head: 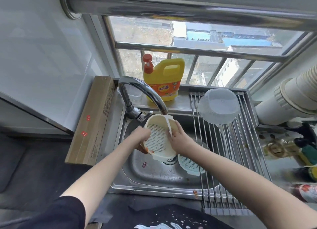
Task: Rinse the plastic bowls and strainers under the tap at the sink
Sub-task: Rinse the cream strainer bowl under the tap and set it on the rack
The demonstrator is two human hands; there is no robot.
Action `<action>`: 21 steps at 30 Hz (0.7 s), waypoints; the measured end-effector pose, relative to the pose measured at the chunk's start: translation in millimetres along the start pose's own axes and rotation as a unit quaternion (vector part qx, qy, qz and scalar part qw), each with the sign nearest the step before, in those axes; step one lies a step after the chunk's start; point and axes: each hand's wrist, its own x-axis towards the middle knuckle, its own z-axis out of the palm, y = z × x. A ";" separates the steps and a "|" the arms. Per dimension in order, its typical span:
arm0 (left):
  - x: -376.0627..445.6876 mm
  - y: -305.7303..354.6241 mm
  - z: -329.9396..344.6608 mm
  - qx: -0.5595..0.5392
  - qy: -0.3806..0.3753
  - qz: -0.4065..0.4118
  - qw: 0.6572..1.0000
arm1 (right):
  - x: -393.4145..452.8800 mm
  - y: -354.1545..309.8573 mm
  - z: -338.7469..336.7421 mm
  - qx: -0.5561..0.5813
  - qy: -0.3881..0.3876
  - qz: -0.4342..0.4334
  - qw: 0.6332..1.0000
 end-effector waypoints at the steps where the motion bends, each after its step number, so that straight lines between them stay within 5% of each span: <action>1: 0.2 -4.1 -1.1 -0.001 0.001 -0.012 1.000 | 2.8 -6.5 6.5 -0.007 0.037 -0.017 0.999; 4: 2.3 -17.3 0.2 -0.008 0.001 -0.040 0.999 | -5.2 -7.3 10.2 0.031 0.152 -0.058 0.986; 9: -1.4 -17.6 9.3 0.020 0.036 -0.004 0.999 | -18.0 -14.9 13.2 0.183 0.046 -0.099 0.977; 13: -10.0 -5.7 20.2 0.046 0.007 0.018 0.999 | -17.4 5.9 3.1 0.417 -0.023 -0.048 0.907; 15: -13.3 0.8 22.5 0.062 -0.019 -0.001 0.998 | -10.9 18.9 0.1 0.318 0.058 -0.014 0.946; 17: -19.4 6.0 20.8 0.079 -0.050 -0.037 0.995 | -3.7 23.8 5.2 0.074 0.109 -0.047 0.990; 19: -23.5 9.9 17.2 0.079 -0.076 -0.060 0.992 | -0.6 22.0 5.1 -0.134 0.082 -0.034 0.987; 21: -23.9 15.3 12.1 0.085 -0.087 -0.064 0.990 | 0.5 11.8 3.4 -0.222 0.030 0.011 0.975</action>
